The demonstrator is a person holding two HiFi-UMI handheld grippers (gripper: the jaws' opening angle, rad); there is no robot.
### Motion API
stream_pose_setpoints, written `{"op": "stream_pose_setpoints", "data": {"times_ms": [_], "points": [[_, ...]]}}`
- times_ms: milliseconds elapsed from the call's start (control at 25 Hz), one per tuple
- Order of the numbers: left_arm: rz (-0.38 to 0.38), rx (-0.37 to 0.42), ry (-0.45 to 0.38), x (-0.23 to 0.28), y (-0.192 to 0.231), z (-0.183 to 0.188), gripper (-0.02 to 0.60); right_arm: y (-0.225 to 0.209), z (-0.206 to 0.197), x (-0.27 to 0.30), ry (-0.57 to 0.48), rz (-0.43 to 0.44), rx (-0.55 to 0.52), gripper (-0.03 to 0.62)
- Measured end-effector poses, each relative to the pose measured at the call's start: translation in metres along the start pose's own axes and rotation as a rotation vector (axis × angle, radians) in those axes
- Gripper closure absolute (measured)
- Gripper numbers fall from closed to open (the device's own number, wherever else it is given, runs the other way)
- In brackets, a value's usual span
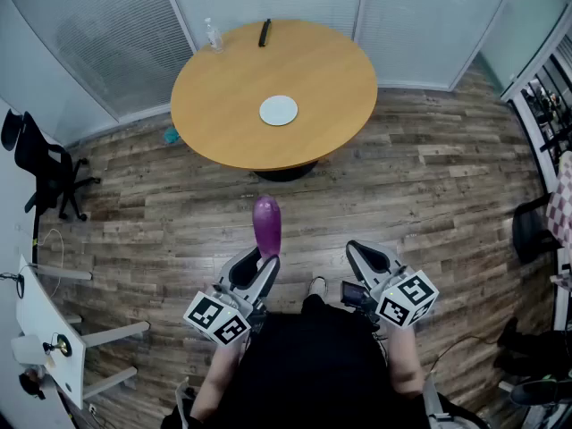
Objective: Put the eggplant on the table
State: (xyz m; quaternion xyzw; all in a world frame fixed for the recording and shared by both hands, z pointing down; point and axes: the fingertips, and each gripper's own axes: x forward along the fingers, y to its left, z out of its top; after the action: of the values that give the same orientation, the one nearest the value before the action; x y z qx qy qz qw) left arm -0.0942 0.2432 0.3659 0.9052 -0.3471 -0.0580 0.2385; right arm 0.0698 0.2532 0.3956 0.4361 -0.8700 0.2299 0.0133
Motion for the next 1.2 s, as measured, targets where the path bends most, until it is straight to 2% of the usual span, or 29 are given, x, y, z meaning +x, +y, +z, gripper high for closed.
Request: {"op": "stream_pose_setpoints", "data": {"times_ms": [160,440,680,1040,1200], "points": [[-0.034,0.087,0.055,0.007,-0.001,-0.001,0.426,0.004,0.002,0.007,-0.019,0.001,-0.025,0.579],[-0.019,0.064,0.072,0.012,-0.006,-0.012,0.426,-0.002,0.005,0.002,-0.024,0.001,-0.045,0.577],[-0.002,0.062,0.071,0.02,-0.004,-0.009,0.426,-0.006,0.008,0.009,-0.032,0.042,-0.027,0.577],[0.034,0.047,0.081,0.036,-0.014,-0.019,0.426,-0.017,-0.003,0.006,0.026,0.089,-0.005,0.577],[0.061,0.036,0.101,0.039,-0.017,-0.03,0.426,-0.026,-0.015,0.001,0.059,0.1,0.043,0.577]]}}
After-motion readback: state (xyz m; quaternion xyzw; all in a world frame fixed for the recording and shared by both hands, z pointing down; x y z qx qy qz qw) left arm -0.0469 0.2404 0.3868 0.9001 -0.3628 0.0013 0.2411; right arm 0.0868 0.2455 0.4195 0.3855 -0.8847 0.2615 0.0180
